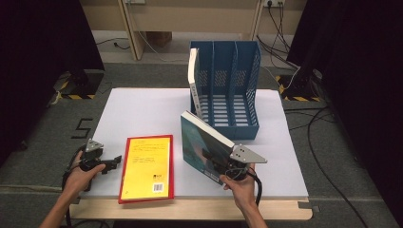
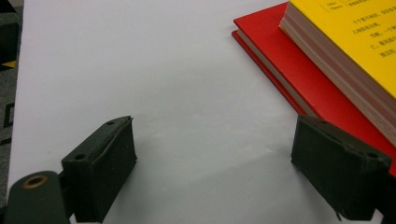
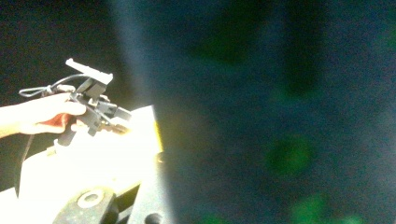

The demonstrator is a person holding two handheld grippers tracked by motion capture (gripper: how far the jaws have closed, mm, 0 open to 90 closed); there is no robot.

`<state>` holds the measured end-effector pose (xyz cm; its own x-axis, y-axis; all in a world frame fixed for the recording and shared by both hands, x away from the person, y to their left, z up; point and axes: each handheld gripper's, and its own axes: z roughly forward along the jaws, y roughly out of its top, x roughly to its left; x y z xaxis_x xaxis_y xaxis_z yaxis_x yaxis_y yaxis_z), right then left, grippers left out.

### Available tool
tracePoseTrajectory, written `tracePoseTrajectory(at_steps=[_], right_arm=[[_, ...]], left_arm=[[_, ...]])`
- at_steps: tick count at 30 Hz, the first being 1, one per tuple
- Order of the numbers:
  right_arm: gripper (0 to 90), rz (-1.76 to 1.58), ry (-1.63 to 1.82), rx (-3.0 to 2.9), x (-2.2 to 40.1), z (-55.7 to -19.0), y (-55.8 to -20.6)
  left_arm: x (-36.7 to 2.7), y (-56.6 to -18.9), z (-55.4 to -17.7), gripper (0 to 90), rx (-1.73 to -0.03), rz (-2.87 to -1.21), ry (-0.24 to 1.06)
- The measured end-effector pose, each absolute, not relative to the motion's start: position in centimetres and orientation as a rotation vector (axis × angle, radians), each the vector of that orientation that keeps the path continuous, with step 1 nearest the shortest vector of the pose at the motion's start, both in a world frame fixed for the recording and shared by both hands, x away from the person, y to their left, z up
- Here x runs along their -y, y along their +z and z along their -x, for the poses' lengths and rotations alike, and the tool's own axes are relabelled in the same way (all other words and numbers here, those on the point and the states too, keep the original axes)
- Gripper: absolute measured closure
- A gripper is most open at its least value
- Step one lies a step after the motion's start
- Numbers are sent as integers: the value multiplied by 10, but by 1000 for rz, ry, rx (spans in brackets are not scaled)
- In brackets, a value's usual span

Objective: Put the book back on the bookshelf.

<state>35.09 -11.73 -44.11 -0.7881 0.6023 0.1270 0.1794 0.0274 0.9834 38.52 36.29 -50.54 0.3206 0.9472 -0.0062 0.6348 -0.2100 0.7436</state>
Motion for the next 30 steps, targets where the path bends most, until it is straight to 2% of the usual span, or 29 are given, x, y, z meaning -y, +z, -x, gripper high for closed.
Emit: tracePoseTrajectory(at_steps=[14, 30], right_arm=[[743, -804, 1876, -1946, 110, -347, -430], [743, -859, 1861, -1796, 145, -341, -390]], left_arm=[[-363, -505, -385, 125, -1393, -1938, 614], [-363, -505, -385, 125, -1394, -1934, 614]])
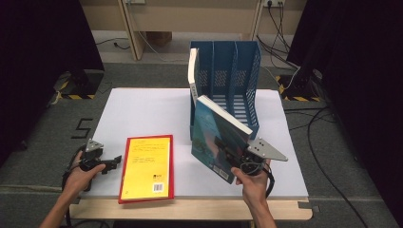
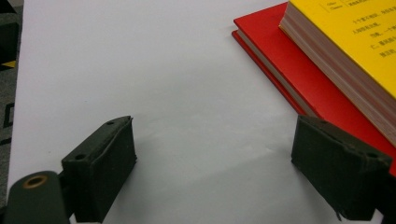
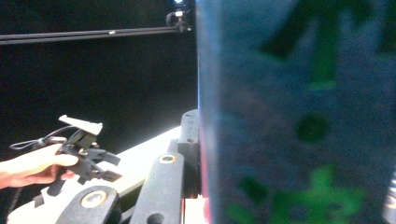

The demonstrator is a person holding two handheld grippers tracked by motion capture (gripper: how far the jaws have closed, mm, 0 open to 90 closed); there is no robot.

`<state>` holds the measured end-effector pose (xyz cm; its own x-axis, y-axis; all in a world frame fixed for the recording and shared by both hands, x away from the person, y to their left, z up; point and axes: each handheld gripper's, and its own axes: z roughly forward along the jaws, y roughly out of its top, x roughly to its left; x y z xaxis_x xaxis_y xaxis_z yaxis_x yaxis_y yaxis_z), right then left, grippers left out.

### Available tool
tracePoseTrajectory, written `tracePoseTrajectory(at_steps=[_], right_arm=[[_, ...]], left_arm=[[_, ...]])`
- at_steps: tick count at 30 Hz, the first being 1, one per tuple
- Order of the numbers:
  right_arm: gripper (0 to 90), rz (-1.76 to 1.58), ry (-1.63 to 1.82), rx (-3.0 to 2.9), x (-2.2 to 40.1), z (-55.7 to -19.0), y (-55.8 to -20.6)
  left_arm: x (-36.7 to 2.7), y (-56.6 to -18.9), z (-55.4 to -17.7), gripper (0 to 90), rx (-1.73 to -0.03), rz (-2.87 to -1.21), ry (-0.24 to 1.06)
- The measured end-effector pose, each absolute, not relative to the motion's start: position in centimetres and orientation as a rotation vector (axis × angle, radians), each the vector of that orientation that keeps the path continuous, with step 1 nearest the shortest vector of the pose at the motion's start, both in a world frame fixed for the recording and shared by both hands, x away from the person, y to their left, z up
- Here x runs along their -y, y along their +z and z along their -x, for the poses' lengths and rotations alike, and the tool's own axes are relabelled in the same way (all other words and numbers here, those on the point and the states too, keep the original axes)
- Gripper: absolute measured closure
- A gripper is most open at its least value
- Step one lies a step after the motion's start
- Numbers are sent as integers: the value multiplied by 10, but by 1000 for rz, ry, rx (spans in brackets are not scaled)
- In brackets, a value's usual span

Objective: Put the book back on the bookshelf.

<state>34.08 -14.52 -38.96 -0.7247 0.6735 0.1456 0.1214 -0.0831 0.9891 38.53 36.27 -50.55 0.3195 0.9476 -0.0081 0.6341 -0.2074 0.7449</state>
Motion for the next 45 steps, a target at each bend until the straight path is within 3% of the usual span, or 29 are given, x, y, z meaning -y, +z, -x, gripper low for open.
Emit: tracePoseTrajectory(at_steps=[21, 45], right_arm=[[743, -876, 1822, -1648, 177, -335, -344], [742, -995, 1728, -1528, 172, -413, -328]], left_arm=[[-363, -506, -386, 123, -1395, -1930, 614], [-362, -506, -386, 117, -1397, -1932, 620]])
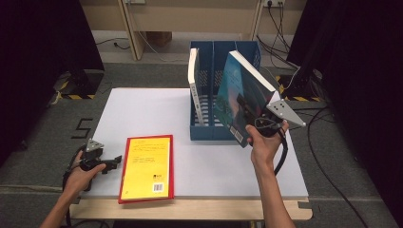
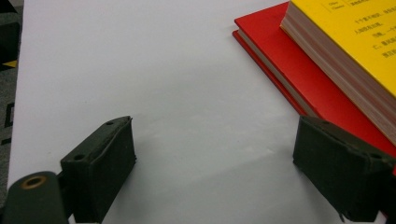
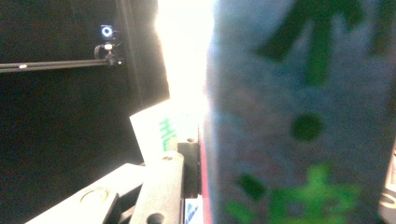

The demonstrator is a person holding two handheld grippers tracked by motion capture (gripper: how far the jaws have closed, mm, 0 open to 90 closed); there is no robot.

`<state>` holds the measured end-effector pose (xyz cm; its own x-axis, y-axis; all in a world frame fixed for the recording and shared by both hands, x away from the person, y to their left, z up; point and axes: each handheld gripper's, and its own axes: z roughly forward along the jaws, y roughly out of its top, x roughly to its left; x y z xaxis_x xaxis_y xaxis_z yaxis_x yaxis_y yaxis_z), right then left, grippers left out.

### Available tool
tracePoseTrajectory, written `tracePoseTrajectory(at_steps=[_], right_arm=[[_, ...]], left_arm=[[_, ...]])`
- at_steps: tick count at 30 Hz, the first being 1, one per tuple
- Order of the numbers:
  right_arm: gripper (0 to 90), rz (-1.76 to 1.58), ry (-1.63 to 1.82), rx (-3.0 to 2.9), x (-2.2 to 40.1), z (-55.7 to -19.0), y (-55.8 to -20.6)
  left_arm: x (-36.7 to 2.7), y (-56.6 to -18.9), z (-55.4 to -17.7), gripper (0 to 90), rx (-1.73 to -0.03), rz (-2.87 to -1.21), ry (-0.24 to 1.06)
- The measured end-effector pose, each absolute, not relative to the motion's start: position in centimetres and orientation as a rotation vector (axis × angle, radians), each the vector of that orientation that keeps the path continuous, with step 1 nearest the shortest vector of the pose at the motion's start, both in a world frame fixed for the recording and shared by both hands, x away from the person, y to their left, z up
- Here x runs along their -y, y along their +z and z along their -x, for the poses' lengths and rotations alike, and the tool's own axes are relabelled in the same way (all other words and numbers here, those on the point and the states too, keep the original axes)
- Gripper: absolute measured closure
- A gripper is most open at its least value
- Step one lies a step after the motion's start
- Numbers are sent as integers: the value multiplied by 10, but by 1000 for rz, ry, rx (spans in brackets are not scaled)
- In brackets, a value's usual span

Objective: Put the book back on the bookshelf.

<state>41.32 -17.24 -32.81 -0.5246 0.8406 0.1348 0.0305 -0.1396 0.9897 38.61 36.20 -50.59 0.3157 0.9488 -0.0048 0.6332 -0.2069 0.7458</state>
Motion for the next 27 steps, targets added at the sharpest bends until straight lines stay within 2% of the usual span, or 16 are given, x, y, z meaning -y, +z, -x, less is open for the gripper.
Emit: tracePoseTrajectory(at_steps=[27], right_arm=[[742, -1095, 1570, -1468, 152, -493, -335]], left_arm=[[-362, -506, -386, 115, -1397, -1935, 618]])
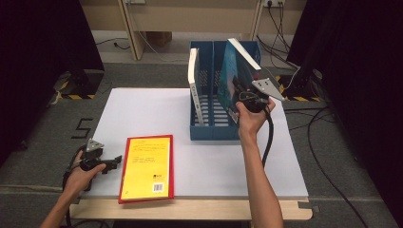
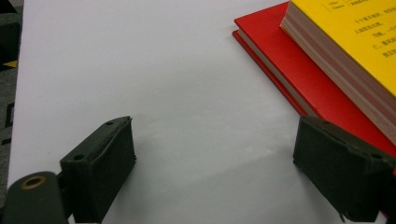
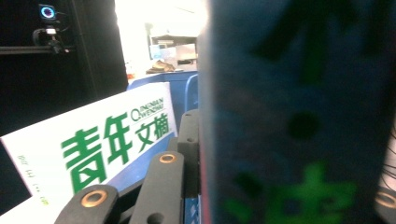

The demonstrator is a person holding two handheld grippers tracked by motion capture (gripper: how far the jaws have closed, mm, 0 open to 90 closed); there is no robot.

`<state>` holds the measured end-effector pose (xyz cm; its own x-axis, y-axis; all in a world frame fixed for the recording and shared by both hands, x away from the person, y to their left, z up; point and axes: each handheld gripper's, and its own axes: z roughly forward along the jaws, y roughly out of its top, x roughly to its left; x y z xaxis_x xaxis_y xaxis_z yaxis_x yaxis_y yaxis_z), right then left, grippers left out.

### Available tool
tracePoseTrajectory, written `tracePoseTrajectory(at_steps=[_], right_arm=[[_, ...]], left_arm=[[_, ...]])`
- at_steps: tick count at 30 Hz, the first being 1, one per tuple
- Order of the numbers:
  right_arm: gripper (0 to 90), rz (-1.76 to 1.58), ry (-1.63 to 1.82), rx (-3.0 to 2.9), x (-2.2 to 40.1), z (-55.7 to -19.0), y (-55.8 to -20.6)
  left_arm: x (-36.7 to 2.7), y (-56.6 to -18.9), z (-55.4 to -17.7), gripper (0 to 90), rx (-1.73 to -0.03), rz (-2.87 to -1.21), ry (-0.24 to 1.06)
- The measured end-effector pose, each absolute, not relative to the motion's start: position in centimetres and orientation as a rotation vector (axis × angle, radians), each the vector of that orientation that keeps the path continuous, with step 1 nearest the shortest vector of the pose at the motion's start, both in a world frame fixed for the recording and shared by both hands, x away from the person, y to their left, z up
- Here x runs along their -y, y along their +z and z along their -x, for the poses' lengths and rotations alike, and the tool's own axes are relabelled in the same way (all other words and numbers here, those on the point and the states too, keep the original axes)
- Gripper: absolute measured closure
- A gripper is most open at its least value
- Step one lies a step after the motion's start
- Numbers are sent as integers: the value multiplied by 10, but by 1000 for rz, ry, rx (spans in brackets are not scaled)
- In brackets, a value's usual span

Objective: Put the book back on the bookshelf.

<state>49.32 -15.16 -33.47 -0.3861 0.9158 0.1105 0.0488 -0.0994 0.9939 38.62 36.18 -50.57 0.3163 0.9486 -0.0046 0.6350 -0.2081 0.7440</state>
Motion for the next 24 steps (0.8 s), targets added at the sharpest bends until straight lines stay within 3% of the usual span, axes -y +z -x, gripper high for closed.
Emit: tracePoseTrajectory(at_steps=[24], right_arm=[[741, -1173, 1486, -1482, 122, -548, -363]], left_arm=[[-362, -506, -386, 114, -1397, -1937, 616]])
